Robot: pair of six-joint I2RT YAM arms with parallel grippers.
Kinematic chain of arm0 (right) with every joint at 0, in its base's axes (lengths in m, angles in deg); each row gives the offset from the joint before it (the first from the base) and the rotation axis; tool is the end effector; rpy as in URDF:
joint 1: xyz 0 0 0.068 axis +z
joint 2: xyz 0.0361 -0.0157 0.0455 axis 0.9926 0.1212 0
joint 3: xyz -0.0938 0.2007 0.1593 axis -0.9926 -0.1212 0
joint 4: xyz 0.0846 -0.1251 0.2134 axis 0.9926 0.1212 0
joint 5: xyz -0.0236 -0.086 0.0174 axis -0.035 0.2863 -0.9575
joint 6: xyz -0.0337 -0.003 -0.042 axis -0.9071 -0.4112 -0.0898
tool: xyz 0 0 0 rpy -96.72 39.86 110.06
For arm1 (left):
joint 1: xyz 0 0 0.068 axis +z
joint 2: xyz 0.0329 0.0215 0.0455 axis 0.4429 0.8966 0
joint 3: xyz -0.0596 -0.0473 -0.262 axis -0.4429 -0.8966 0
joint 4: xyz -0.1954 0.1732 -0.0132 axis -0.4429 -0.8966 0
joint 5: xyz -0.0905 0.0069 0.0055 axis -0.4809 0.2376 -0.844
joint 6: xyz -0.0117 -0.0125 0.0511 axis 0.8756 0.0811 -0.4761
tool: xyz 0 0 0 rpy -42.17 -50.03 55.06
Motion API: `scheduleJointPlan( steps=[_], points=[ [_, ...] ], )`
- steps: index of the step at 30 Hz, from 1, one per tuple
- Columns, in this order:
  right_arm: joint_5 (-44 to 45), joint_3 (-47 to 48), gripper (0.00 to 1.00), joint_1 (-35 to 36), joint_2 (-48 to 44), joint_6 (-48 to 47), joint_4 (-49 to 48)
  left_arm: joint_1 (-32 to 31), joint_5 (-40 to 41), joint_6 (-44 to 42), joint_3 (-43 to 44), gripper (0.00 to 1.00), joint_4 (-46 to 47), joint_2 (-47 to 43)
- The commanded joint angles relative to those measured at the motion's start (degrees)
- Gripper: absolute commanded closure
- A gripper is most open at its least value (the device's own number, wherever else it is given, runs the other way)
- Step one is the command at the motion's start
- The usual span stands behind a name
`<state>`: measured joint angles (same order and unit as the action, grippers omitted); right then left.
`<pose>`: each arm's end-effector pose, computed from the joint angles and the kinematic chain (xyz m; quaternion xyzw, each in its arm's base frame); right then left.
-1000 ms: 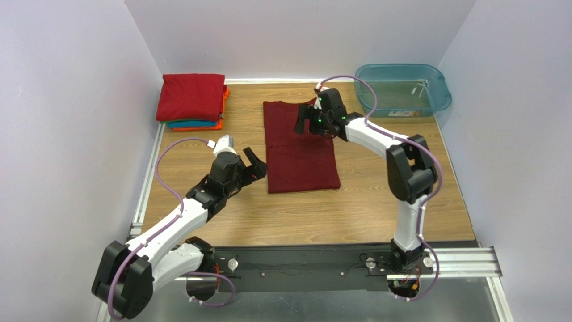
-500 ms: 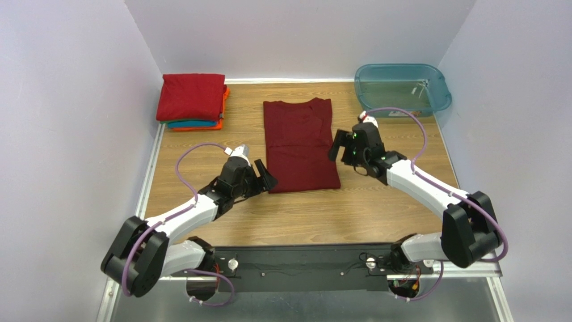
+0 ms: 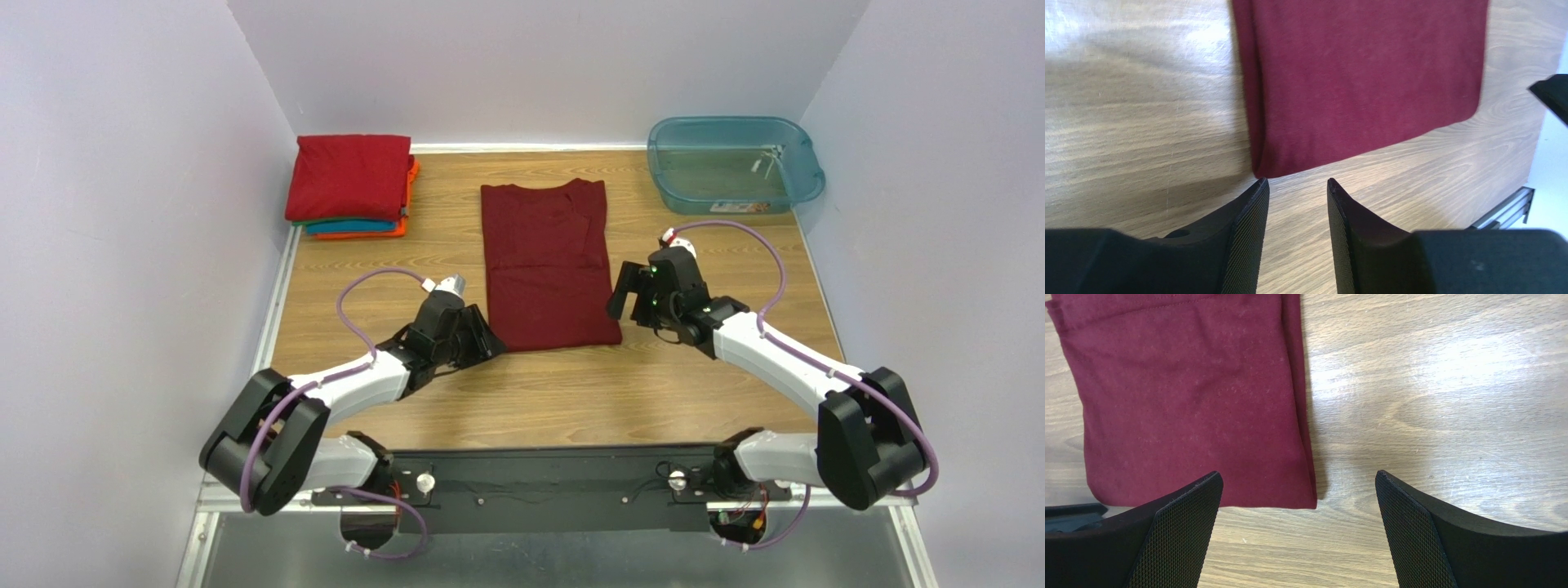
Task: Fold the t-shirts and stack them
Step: Fold the tshirt
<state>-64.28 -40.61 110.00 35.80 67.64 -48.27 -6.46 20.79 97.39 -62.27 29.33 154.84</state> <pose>0.2326 0.1132 0.2082 0.0792 0.9185 0.1405 0.3610 0.1915 -0.1282 0.1524 -0.1251 0.8972 -0.3213 0.2759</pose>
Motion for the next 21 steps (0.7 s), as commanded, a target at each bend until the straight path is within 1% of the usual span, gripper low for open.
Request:
scheduleJointPlan(
  steps=[1,7,8,10,11,13,14,15,16,21],
  points=[
    [-1.2,-1.1,0.0,-0.2,-1.0,0.5,0.6,-0.2,2.1,-0.4,0.9,0.54,-0.8,2.4],
    [-2.4,-1.3,0.0,-0.2,-1.2,0.4,0.6,-0.2,3.3,-0.4,1.8,0.58,-1.5,5.1],
    [-2.7,-1.4,0.0,-0.2,-1.0,0.4,0.6,-0.2,3.6,-0.4,2.0,0.61,-1.5,5.4],
    [-5.1,-1.8,0.0,-0.2,-0.7,-0.2,0.6,-0.1,4.0,-0.4,2.4,0.63,-1.5,6.4],
    [-5.9,-1.9,0.0,-0.2,-0.4,-0.3,0.6,-0.2,4.5,-0.3,2.5,0.69,-1.5,6.7],
    [-7.3,-2.6,0.0,-0.2,0.1,-0.6,0.8,-0.2,4.6,-0.5,3.0,0.75,-1.3,7.9],
    [-9.0,-2.7,0.0,-0.2,0.2,-0.6,0.9,-0.2,4.4,-1.1,3.3,0.88,-1.3,8.3],
    [-9.7,-3.0,0.0,-0.2,0.4,-0.5,0.9,-0.2,4.3,-1.2,3.5,0.92,-1.3,8.8],
    [-10.7,-3.2,0.0,-0.2,0.6,-0.6,0.9,-0.2,4.0,-1.3,3.7,0.99,-1.4,9.3],
    [-12.9,-4.0,0.02,-0.2,2.3,-1.1,1.4,-0.2,3.7,-1.9,3.8,1.0,-1.4,9.9]
  ],
)
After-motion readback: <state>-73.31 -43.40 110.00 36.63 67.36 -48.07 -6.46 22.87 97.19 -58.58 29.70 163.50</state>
